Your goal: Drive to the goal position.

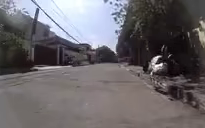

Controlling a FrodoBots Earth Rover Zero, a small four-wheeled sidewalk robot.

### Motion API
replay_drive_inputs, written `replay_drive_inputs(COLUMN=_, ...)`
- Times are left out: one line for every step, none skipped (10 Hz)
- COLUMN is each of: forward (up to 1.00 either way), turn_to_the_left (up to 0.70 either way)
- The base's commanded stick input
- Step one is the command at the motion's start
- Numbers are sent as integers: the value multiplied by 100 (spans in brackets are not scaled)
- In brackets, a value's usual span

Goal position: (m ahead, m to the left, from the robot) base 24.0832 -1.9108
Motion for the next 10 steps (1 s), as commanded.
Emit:
replay_drive_inputs(forward=100, turn_to_the_left=-40)
replay_drive_inputs(forward=100, turn_to_the_left=-40)
replay_drive_inputs(forward=100, turn_to_the_left=-13)
replay_drive_inputs(forward=100, turn_to_the_left=0)
replay_drive_inputs(forward=100, turn_to_the_left=0)
replay_drive_inputs(forward=100, turn_to_the_left=0)
replay_drive_inputs(forward=100, turn_to_the_left=0)
replay_drive_inputs(forward=100, turn_to_the_left=0)
replay_drive_inputs(forward=100, turn_to_the_left=0)
replay_drive_inputs(forward=100, turn_to_the_left=0)
